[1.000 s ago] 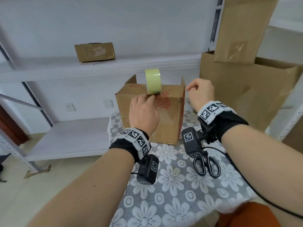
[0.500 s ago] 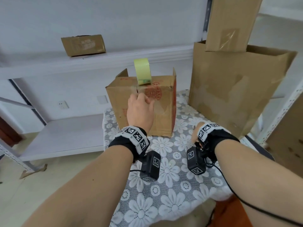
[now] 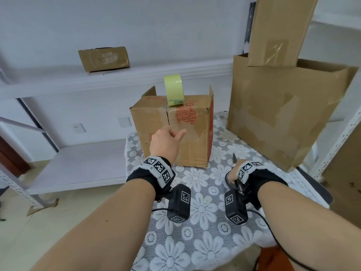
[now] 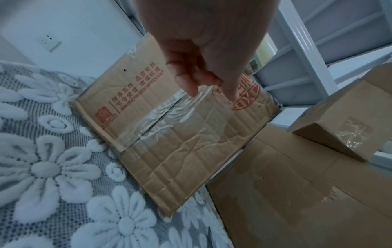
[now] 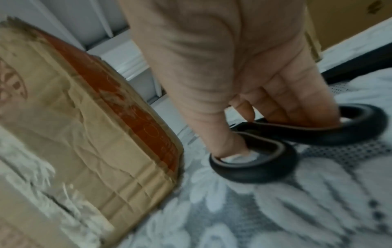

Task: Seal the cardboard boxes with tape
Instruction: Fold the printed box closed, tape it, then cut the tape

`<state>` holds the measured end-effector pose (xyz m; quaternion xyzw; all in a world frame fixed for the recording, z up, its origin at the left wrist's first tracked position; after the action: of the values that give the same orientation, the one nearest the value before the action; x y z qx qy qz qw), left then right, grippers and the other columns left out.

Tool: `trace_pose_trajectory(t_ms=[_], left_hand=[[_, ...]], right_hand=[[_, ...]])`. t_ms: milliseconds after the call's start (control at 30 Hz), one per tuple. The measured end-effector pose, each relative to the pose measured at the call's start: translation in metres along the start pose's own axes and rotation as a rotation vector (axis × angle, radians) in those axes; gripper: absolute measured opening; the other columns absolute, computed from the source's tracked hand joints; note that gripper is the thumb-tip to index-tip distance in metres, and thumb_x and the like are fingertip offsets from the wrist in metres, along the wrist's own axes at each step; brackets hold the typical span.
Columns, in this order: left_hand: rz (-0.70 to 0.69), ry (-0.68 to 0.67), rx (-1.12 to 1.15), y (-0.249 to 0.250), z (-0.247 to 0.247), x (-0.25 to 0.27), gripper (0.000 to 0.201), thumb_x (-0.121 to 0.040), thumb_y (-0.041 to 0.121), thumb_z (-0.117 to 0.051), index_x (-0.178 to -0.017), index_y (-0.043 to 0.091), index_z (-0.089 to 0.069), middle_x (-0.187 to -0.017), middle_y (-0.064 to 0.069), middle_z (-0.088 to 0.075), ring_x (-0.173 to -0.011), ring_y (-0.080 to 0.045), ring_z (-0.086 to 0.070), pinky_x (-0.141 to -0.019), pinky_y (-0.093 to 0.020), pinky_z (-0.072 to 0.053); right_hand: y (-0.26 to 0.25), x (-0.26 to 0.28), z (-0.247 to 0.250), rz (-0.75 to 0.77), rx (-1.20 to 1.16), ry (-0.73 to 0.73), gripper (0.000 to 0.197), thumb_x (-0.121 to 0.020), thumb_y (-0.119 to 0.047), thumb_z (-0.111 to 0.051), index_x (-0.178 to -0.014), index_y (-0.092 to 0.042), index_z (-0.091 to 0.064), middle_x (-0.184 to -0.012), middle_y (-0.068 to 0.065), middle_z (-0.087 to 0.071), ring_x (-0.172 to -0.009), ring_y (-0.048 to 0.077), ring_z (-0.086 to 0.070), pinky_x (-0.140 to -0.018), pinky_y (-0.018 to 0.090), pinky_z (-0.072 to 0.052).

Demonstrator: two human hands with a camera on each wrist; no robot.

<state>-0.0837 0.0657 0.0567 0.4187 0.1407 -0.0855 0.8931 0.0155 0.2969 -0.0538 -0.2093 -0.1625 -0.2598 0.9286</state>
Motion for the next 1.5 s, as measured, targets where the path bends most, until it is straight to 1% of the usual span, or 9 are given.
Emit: trace_pose_trajectory(t_ms=[100,233,400,567,833,1067,1233,1367,1500], left_hand=[[0.001,0.047,0.002,0.003,0.013,-0.006,0.046,-0.090,0.047,-0.064,-0.061,0.021,-0.039,-0.058,0.008,-0.045,-0.055,-0.006,-0.041,-0.049,-0.024,-0.028],[0.008,0.093,0.095,0.006,0.020,-0.015,0.044,-0.090,0.046,-0.064,-0.063,0.019,-0.040,-0.058,0.002,-0.052,-0.059,-0.019,-0.054,-0.055,-0.030,-0.042],[0.029,0.077,0.197,0.010,0.013,-0.015,0.028,-0.091,0.037,-0.066,-0.070,0.023,-0.052,-0.073,0.000,-0.065,-0.073,-0.022,-0.066,-0.070,-0.038,-0.056],[0.042,0.017,0.278,0.011,0.004,-0.016,0.005,-0.088,0.024,-0.069,-0.084,0.025,-0.066,-0.084,0.002,-0.069,-0.082,-0.018,-0.068,-0.079,-0.042,-0.059],[0.041,-0.056,0.399,0.026,0.004,-0.022,0.007,-0.086,0.027,-0.072,-0.091,0.027,-0.067,-0.094,0.002,-0.071,-0.091,-0.015,-0.068,-0.087,-0.040,-0.057],[0.067,0.272,0.283,0.024,0.044,-0.028,0.051,-0.083,0.024,-0.075,-0.124,0.010,-0.049,-0.122,-0.007,-0.053,-0.108,-0.021,-0.053,-0.096,-0.036,-0.046],[0.020,0.204,0.269,0.035,0.039,-0.047,0.056,-0.084,0.037,-0.073,-0.129,0.013,-0.051,-0.127,-0.003,-0.056,-0.120,-0.021,-0.051,-0.102,-0.039,-0.044],[0.086,0.148,0.295,0.037,0.037,-0.053,0.065,-0.079,0.054,-0.072,-0.127,0.015,-0.051,-0.113,0.005,-0.058,-0.105,-0.015,-0.055,-0.095,-0.035,-0.048],[0.027,0.135,0.144,0.050,0.041,-0.057,0.034,-0.079,0.044,-0.069,-0.098,0.017,-0.057,-0.083,0.010,-0.059,-0.084,-0.018,-0.061,-0.073,-0.033,-0.051]], right_hand=[[0.008,-0.015,0.014,-0.069,-0.389,-0.002,0.024,-0.087,-0.018,-0.065,-0.107,-0.009,-0.054,-0.120,0.006,-0.055,-0.095,0.027,-0.056,-0.055,0.024,-0.042],[0.008,-0.027,0.028,-0.151,-0.831,0.034,0.033,-0.088,-0.033,-0.062,-0.081,-0.001,-0.059,-0.073,0.015,-0.067,-0.064,0.026,-0.059,-0.069,0.032,-0.051],[-0.017,-0.024,0.037,0.018,-1.307,0.136,0.031,-0.075,-0.012,-0.080,-0.100,-0.004,-0.064,-0.071,0.012,-0.062,-0.051,0.019,-0.046,-0.051,0.032,-0.038],[-0.031,-0.013,0.064,0.241,-1.202,0.374,0.037,-0.060,-0.034,-0.088,-0.091,-0.033,-0.066,-0.101,0.008,-0.070,-0.080,0.026,-0.061,-0.071,0.038,-0.051],[-0.065,0.026,0.097,0.471,-0.872,0.508,0.060,-0.065,-0.044,-0.083,-0.117,-0.028,-0.058,-0.109,0.003,-0.053,-0.093,0.014,-0.054,-0.089,0.034,-0.047],[-0.070,0.031,0.127,0.402,-0.435,0.600,0.052,-0.074,-0.039,-0.078,-0.119,-0.025,-0.055,-0.110,0.002,-0.045,-0.096,0.021,-0.054,-0.087,0.036,-0.047],[-0.079,0.037,0.154,0.338,-0.133,0.651,0.037,-0.083,-0.027,-0.065,-0.119,-0.028,-0.057,-0.111,0.009,-0.047,-0.104,0.030,-0.047,-0.089,0.041,-0.045],[-0.091,0.041,0.163,0.368,0.001,0.615,0.036,-0.083,-0.029,-0.065,-0.119,-0.030,-0.060,-0.112,0.011,-0.049,-0.107,0.031,-0.044,-0.091,0.042,-0.042],[-0.096,0.044,0.165,0.385,0.068,0.570,0.038,-0.085,-0.032,-0.063,-0.123,-0.031,-0.058,-0.116,0.012,-0.050,-0.110,0.031,-0.043,-0.090,0.041,-0.040]])
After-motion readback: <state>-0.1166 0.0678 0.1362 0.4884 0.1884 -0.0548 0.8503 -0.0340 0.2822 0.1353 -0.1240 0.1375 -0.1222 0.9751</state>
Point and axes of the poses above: each hand's wrist, its own x-axis away from the middle knuckle, its own z-axis out of the back of the hand, y = z × x, the point moved 10 cm from there along -x, towards the middle knuckle
